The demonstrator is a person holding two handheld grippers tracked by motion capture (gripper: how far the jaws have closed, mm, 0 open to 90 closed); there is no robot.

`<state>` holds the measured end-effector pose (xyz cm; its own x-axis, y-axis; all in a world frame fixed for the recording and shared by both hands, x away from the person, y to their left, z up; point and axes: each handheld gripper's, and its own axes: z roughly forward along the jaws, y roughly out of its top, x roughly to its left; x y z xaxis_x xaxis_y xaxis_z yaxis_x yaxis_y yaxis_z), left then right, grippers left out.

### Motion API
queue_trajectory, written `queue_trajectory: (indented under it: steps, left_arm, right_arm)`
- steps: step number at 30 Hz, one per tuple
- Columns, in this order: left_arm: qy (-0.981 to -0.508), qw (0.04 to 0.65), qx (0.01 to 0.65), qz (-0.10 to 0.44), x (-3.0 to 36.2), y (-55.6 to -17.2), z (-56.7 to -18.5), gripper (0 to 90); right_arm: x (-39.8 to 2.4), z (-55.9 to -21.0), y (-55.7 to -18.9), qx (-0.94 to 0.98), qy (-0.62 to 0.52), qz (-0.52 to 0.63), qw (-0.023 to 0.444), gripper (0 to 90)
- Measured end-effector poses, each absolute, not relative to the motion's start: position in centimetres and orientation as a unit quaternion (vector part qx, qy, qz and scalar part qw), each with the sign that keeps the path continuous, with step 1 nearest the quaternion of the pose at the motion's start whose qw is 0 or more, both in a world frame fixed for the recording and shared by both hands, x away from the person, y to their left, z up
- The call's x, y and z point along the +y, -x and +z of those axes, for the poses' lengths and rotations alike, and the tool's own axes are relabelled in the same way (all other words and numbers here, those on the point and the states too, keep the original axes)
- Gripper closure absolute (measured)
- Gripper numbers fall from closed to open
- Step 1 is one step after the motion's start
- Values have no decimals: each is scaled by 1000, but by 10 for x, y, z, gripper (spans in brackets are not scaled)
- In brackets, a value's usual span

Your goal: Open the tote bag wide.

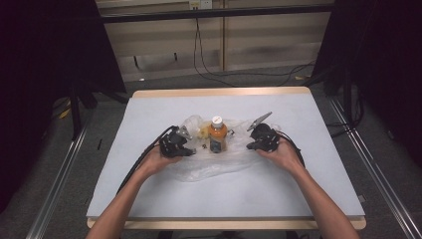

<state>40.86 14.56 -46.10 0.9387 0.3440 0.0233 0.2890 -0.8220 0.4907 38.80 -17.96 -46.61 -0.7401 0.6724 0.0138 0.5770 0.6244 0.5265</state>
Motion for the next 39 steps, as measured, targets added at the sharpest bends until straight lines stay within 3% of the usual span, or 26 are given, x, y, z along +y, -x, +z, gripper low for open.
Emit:
queue_trajectory:
  steps: [12,30,39]
  left_arm:
    - [-962,214,159,58,171,-400,-456,900]
    - [-955,228,184,39,217,-391,-458,900]
    - [-955,227,186,48,221,-386,-458,900]
  right_arm:
    - [-194,-458,-383,920,-332,195,76,900]
    - [-227,-455,-367,929,-325,166,56,900]
    - [-236,-455,-361,926,-330,172,57,900]
